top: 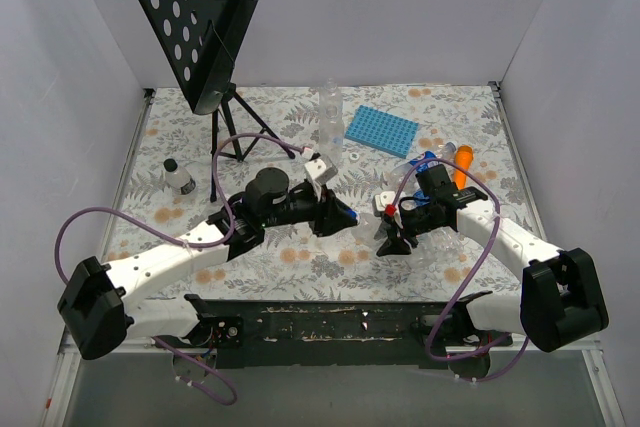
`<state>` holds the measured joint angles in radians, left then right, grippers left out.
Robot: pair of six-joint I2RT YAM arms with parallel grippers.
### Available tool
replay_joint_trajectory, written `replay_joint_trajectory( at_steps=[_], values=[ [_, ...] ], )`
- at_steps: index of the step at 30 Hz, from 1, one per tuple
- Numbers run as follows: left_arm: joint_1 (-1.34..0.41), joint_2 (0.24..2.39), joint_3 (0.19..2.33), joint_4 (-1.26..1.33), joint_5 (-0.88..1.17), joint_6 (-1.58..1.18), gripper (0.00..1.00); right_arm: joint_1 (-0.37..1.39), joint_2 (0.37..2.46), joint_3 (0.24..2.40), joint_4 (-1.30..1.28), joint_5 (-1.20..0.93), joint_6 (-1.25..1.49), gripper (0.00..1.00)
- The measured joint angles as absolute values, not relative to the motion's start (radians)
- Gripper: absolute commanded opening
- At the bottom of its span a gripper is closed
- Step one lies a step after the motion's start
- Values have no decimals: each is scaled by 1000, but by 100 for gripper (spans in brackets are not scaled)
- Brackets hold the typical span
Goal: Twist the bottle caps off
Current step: Unscrew the bottle cap from the plastic bottle.
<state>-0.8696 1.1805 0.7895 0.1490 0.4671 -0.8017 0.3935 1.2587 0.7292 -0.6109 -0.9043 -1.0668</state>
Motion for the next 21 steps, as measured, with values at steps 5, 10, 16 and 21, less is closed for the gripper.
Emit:
replay_joint_trajectory(
  at_steps=[5, 10, 16, 21],
  values=[
    [-874, 1191, 900, -71, 292, -1247, 0, 394, 1258, 730, -607, -926, -1045, 6],
    [-881, 1249, 1015, -278, 200, -1551, 0, 392, 1259, 730, -605, -916, -1029, 6],
    [-888, 1255, 1016, -316, 151, -1668, 0, 394, 1261, 730, -607, -886, -1029, 6],
    [-893, 1254, 1016, -323, 124, -1694, 49, 394, 1263, 730, -604, -884, -1028, 7]
  ],
)
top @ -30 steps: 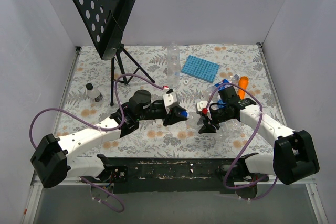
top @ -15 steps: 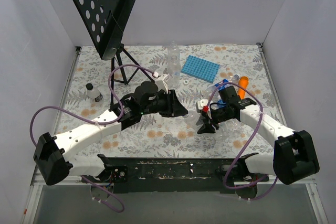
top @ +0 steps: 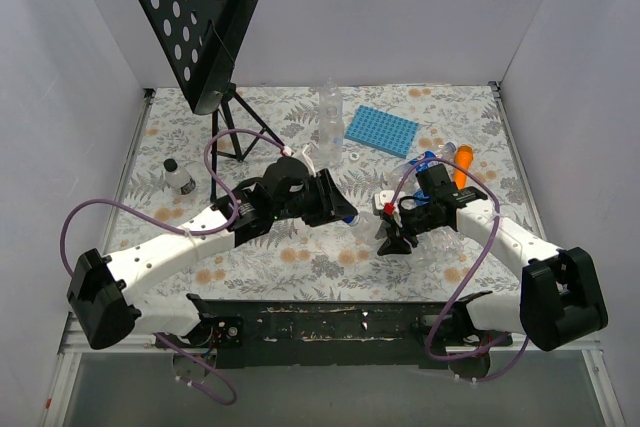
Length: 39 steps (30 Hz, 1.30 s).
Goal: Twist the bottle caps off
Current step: Unscrew the bottle cap from the plastic bottle.
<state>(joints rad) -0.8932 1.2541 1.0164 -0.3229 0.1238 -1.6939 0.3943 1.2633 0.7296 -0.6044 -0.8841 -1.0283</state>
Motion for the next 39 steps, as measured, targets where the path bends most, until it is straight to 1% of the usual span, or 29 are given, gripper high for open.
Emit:
replay_joint_trajectory(
  at_steps=[1, 3, 4, 5, 7, 9, 13, 19, 26, 32, 39],
  values=[
    [-894, 1253, 1016, -323, 120, -1694, 58, 394, 1263, 730, -603, -885, -1028, 6],
    [-892, 1248, 1016, -322, 101, -1694, 71, 394, 1263, 729, -605, -886, -1042, 6],
    [-890, 1243, 1016, -321, 91, -1690, 76, 394, 1263, 729, -604, -886, -1047, 6],
    [-888, 1236, 1016, -321, 83, -1685, 78, 394, 1263, 729, -604, -886, -1051, 6],
    [-884, 1217, 1016, -318, 66, -1670, 89, 395, 1263, 729, -604, -886, -1054, 6],
    [-884, 1195, 1014, -311, 55, -1641, 98, 395, 1263, 729, -604, -887, -1055, 6],
    [-884, 1130, 992, -291, 41, -1552, 98, 395, 1263, 729, -604, -888, -1059, 6],
    [-884, 1023, 937, -276, 72, -1337, 98, 395, 1263, 729, -604, -889, -1059, 6],
    [-884, 935, 895, -268, 186, -1012, 98, 395, 1263, 729, -604, -889, -1059, 6],
    [-884, 852, 802, -235, 322, -667, 98, 395, 1263, 729, -604, -889, -1059, 6],
    [-884, 860, 716, -170, 414, -376, 98, 395, 1263, 729, -604, -889, -1060, 6]
  ],
)
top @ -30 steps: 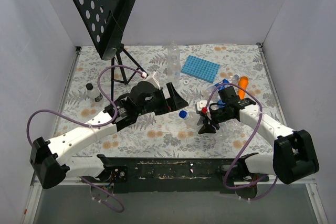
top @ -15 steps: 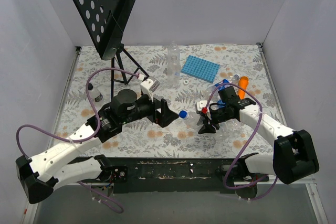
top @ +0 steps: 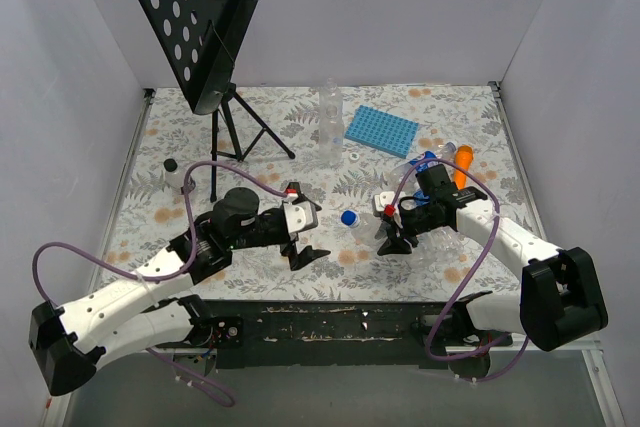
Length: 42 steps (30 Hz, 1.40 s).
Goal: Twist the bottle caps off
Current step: Unscrew the bottle cap from the plastic bottle.
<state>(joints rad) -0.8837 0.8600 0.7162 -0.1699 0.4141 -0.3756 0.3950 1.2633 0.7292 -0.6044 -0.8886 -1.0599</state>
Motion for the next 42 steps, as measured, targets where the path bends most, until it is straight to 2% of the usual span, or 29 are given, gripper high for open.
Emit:
replay_joint_trajectory(
  at_steps=[10, 42],
  values=[
    [-884, 1014, 717, -85, 479, -237, 98, 395, 1263, 729, -604, -889, -1066, 7],
    [-884, 1033, 722, -43, 517, -205, 98, 395, 1263, 729, -604, -889, -1074, 6]
  ],
)
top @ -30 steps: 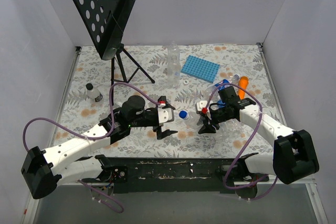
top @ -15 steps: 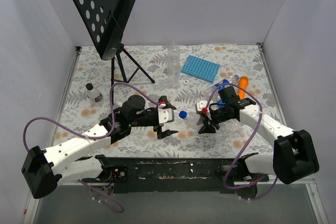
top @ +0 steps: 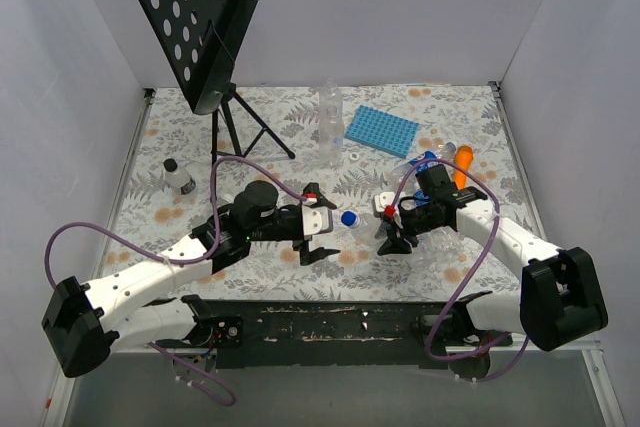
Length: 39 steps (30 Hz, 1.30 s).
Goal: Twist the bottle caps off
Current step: Unscrew the bottle cap from the plastic bottle.
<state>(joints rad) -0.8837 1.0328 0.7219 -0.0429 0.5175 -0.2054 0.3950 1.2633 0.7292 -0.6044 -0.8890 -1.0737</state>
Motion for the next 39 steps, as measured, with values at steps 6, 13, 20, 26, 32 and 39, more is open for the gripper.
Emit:
replay_joint_trajectory(
  at_steps=[6, 13, 20, 26, 32, 39],
  values=[
    [-884, 1042, 723, -39, 518, -207, 98, 395, 1263, 729, -604, -889, -1073, 6],
    [-884, 1042, 723, -20, 517, -217, 98, 395, 1263, 729, -604, -889, -1074, 7],
    [-884, 1042, 723, 0, 517, -224, 98, 395, 1263, 729, -604, -889, -1074, 6],
    [-884, 1042, 723, 9, 517, -225, 98, 395, 1263, 729, -604, -889, -1074, 7],
    [-884, 1059, 735, 7, 525, -224, 98, 395, 1263, 729, -604, -889, -1074, 7],
    [-884, 1127, 772, 9, 538, -225, 98, 395, 1263, 729, -604, -889, -1074, 6]
  ],
)
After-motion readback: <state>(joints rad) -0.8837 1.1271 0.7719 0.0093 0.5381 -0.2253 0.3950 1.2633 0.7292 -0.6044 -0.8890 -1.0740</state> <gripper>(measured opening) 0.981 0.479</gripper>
